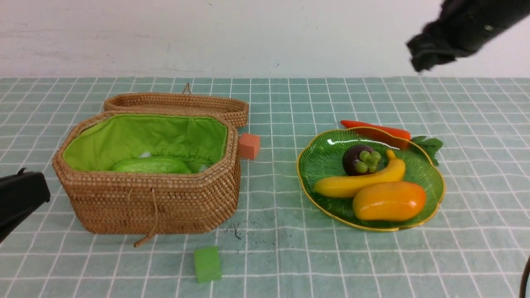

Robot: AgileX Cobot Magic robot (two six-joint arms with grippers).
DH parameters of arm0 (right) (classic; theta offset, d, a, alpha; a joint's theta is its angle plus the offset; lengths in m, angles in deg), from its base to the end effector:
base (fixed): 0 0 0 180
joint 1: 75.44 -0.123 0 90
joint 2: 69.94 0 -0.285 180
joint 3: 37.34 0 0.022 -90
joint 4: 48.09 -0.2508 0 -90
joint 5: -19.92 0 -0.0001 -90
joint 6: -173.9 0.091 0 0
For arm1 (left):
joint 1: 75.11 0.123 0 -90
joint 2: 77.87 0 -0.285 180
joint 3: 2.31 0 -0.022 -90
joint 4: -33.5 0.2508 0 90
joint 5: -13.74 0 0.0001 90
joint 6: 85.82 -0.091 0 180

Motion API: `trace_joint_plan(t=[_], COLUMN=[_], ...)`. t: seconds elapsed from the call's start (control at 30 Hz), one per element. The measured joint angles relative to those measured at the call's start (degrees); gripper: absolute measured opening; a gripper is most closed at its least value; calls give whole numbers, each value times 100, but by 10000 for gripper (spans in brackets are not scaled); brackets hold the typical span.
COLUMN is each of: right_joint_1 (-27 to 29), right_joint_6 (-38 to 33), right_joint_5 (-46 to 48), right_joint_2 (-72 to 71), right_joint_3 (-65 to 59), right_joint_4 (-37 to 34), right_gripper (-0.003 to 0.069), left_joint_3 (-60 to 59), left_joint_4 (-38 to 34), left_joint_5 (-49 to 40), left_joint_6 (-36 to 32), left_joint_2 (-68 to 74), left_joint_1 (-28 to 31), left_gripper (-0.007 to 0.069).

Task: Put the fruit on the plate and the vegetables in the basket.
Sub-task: Use the right arm to grab a carrot and put it into the left basket

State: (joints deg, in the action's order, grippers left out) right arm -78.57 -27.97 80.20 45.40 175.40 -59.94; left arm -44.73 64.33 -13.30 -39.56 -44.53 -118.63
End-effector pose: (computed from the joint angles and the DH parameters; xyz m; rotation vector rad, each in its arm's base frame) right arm 0.4210 0.0393 0.3637 -0.4830 2.4204 0.1266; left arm 0.0776 -0.0444 0.3481 0.2126 1.7543 -0.5870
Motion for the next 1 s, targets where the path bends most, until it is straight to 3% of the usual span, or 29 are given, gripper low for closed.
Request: trace_joint_plan(t=[0.13, 0.33, 0.47, 0.67, 1.0], right_joint_1=[558, 1180, 1222, 1217, 1217], right_joint_6=[-605, -2822, -3814, -4118, -4266], right_joint_5=[-13, -440, -422, -129, -9], right_joint_2=[566, 1773, 2440, 3288, 3571], right_joint_3=[0, 401, 1007, 1926, 2149], right_joint_4=[-84, -1604, -2458, -2794, -2841], right_gripper=[147, 416, 518, 521, 510], left_joint_3=[0, 0, 0, 0, 0], left_joint_4=[0, 18, 23, 36, 40], left_joint_5=[0, 1, 65, 138, 162], left_joint_6=[0, 0, 0, 0, 6], left_joint_2=[0, 0, 0, 0, 0], left_joint_1=[0, 0, 0, 0, 0], left_gripper=[-8, -8, -13, -13, -13])
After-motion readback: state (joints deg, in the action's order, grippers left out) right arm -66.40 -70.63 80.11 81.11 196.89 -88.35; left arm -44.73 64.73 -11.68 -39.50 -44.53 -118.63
